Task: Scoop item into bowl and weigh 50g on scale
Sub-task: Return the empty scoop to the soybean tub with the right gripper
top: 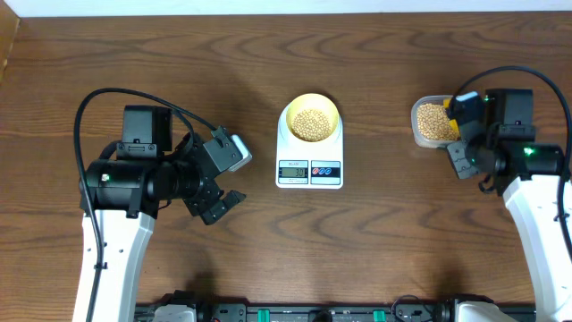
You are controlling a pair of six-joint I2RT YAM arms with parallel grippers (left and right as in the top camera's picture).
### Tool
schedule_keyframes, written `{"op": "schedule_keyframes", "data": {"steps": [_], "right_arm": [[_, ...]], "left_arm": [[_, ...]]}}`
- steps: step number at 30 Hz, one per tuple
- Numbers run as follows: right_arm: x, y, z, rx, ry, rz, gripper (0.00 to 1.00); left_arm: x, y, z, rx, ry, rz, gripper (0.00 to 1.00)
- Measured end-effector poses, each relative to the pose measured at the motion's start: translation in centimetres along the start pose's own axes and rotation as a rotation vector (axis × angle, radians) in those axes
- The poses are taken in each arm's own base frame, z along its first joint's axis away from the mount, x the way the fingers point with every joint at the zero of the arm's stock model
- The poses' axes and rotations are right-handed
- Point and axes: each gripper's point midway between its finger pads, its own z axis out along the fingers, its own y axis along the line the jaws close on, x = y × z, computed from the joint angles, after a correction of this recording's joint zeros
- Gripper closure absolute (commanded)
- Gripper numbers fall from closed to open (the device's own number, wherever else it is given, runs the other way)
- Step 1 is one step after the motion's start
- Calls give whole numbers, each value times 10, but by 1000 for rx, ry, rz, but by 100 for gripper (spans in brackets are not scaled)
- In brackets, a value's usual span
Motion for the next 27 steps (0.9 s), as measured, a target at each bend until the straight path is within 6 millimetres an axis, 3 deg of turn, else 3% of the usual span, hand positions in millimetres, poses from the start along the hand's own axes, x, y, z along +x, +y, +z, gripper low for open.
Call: {"op": "schedule_keyframes", "data": {"steps": [9, 16, 19, 21, 25, 27], "right_arm": [[30, -7, 37, -17, 173, 154, 99], [33, -7, 67, -13, 251, 255, 99], [27, -11, 69, -10, 263, 268, 99], [10, -20, 65, 7, 223, 285, 99], [-17, -36, 49, 37, 157, 298, 99], [-17, -37, 41, 40, 172, 298, 99]], "left_arm": [[0, 0, 0, 0, 0, 0, 2], [0, 0, 0, 0, 0, 0, 2], [0, 0, 0, 1, 0, 0, 2], [0, 0, 0, 0, 0, 0, 2], [0, 0, 0, 0, 0, 0, 2], [0, 0, 0, 1, 0, 0, 2]]}}
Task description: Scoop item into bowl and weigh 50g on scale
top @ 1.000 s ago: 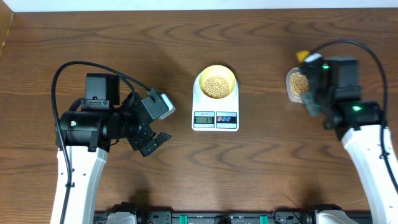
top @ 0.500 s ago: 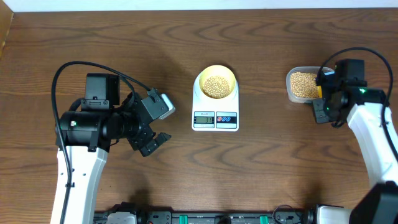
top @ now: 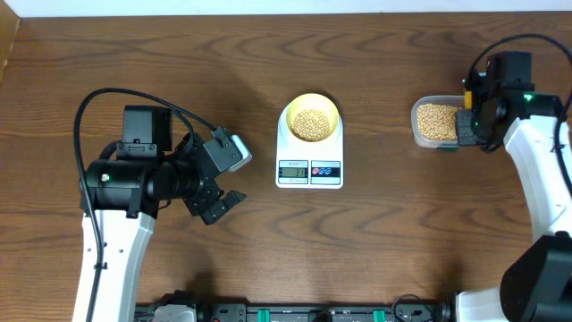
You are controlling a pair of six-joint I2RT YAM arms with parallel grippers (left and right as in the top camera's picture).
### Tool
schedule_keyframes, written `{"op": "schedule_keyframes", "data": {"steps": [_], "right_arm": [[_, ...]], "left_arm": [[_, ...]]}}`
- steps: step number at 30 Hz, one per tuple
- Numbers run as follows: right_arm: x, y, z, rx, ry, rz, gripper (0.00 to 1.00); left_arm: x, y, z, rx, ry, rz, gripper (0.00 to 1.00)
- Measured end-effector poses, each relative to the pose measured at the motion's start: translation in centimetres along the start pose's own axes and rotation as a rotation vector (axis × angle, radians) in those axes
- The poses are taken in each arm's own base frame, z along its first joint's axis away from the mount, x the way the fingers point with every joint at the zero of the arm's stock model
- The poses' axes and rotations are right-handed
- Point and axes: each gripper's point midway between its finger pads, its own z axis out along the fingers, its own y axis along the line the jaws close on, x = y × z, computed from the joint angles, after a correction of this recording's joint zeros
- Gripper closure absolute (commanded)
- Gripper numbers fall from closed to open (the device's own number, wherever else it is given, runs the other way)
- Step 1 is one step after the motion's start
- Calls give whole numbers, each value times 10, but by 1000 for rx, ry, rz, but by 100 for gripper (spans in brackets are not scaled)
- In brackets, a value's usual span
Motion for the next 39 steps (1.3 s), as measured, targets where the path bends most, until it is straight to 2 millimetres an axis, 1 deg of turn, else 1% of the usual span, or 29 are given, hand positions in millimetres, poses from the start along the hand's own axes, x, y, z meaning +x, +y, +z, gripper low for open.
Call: {"op": "schedule_keyframes", "data": {"steps": [1, 2, 3, 5, 8, 9, 12, 15, 16, 19, 21, 24, 26, 28, 31, 33, 34, 37, 39], "right_arm": [[5, -1, -4, 0, 28, -3, 99], [15, 0, -9, -5, 77, -7, 99], [19, 0, -13, -8, 100, -9, 99], [34, 0, -30, -22, 187, -17, 99], [37, 2, -50, -54, 215, -16, 99], [37, 3, -52, -62, 215, -14, 99], [40, 11, -56, -109, 227, -10, 99], [38, 29, -59, -213, 218, 5, 99], [37, 31, -59, -227, 213, 8, 99], [28, 32, -58, -232, 180, 32, 99], [22, 29, -56, -212, 158, 70, 99], [23, 24, -55, -180, 167, 119, 99], [24, 22, -52, -162, 179, 143, 99], [26, 22, -44, -155, 209, 160, 99], [31, 23, -21, -135, 289, 180, 99], [35, 24, 2, -112, 353, 198, 99], [34, 24, 12, -103, 364, 208, 99], [32, 24, 28, -88, 380, 223, 99], [29, 23, 29, -84, 368, 235, 99]], "left_arm": [[0, 0, 0, 0, 0, 0, 2], [0, 0, 0, -1, 0, 0, 2], [0, 0, 0, 0, 0, 0, 2], [0, 0, 0, 0, 0, 0, 2], [0, 0, 0, 0, 0, 0, 2], [0, 0, 0, 0, 1, 0, 2], [0, 0, 0, 0, 0, 0, 2], [0, 0, 0, 0, 0, 0, 2], [0, 0, 0, 0, 0, 0, 2], [0, 0, 0, 0, 0, 0, 2], [0, 0, 0, 0, 0, 0, 2], [0, 0, 0, 0, 0, 0, 2], [0, 0, 0, 0, 0, 0, 2], [0, 0, 0, 0, 1, 0, 2], [0, 0, 0, 0, 0, 0, 2], [0, 0, 0, 0, 1, 0, 2], [0, 0, 0, 0, 0, 0, 2], [0, 0, 0, 0, 0, 0, 2], [0, 0, 0, 0, 0, 0, 2]]}}
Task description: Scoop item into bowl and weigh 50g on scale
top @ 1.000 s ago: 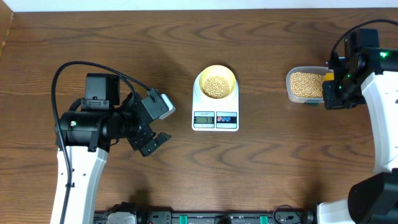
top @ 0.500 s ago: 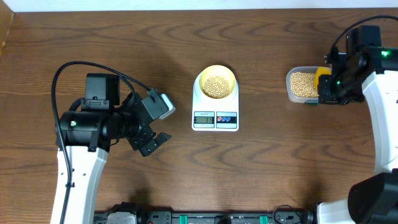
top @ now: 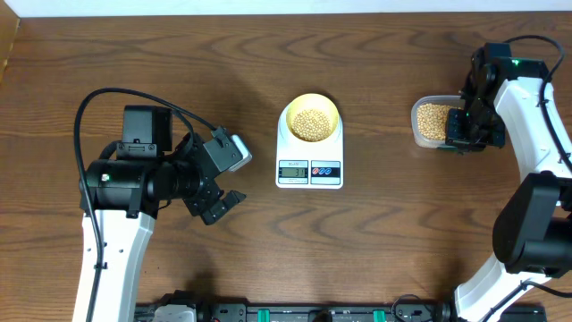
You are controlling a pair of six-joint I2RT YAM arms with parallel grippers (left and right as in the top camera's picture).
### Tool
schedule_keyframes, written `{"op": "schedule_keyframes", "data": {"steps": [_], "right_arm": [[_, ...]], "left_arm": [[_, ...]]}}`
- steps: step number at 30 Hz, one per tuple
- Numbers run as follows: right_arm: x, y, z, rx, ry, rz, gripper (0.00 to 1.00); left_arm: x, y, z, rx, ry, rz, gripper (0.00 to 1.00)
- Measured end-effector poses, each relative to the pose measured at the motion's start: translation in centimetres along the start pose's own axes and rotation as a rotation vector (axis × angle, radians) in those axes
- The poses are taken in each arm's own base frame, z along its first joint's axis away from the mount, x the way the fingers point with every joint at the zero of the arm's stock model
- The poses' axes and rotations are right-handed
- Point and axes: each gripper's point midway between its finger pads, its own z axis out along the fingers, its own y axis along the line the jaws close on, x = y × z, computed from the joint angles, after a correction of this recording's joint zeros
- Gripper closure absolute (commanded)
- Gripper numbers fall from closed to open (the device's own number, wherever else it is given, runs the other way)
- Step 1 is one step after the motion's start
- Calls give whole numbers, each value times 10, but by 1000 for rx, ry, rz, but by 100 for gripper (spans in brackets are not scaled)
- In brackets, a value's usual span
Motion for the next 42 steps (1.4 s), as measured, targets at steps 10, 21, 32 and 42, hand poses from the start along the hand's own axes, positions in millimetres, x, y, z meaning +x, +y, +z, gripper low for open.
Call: {"op": "schedule_keyframes", "data": {"steps": [10, 21, 32, 42], "right_arm": [[-16, 0, -17, -1, -60, 28, 99], [-18, -10, -17, 58, -72, 32, 99], [-20, 7, 7, 63, -21, -57, 99], [-19, 26, 10, -12, -9, -134, 99]], "left_arm": [[0, 0, 0, 0, 0, 0, 2], [0, 0, 0, 0, 0, 0, 2], [0, 0, 0, 0, 0, 0, 2], [0, 0, 0, 0, 0, 0, 2]]}}
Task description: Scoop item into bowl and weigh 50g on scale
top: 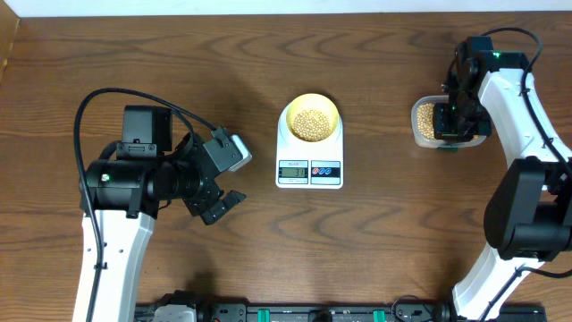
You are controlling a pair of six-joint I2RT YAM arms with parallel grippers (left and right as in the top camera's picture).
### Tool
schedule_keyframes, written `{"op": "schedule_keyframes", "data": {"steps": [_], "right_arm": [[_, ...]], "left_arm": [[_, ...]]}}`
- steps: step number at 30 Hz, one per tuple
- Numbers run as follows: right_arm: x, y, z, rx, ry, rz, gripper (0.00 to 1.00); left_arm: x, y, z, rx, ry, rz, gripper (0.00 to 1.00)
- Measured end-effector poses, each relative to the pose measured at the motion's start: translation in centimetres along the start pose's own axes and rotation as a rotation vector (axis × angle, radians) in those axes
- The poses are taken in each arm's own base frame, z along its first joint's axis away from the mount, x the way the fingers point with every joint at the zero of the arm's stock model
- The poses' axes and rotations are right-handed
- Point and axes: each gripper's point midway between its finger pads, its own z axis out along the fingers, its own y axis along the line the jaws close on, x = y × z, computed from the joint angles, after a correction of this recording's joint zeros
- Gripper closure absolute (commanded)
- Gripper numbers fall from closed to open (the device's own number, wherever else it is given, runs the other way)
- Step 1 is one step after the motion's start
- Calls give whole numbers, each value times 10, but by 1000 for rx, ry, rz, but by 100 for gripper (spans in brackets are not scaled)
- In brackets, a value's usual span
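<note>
A yellow bowl holding tan beans sits on the white scale at the table's centre. A clear container of the same beans stands to the right. My right gripper points down over the container's right half. Its fingers are hidden under the wrist, so what they hold does not show. My left gripper is open and empty, left of the scale and well apart from it.
The scale's display and buttons face the front edge. A black cable loops over the left arm. The right arm runs down the table's right side.
The right gripper has shifted a little left and farther back over the bean container, covering more of its right side. Left arm, bowl and scale are unchanged.
The right gripper was first at the container's right edge with a blue and orange part showing at its tip. Then the arm was swung upright behind the container, and it has since stood lower over its right half. The left arm stayed still throughout.
</note>
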Motion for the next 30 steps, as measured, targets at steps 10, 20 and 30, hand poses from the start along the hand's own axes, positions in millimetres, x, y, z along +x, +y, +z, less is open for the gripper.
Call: {"op": "schedule_keyframes", "data": {"steps": [10, 20, 30], "right_arm": [[1, 11, -2, -168, 11, 0, 99], [0, 13, -11, -406, 1, 46, 99], [6, 0, -20, -540, 7, 102, 99]], "left_arm": [[0, 0, 0, 0, 0, 0, 2], [0, 0, 0, 0, 0, 0, 2], [0, 0, 0, 0, 0, 0, 2]]}}
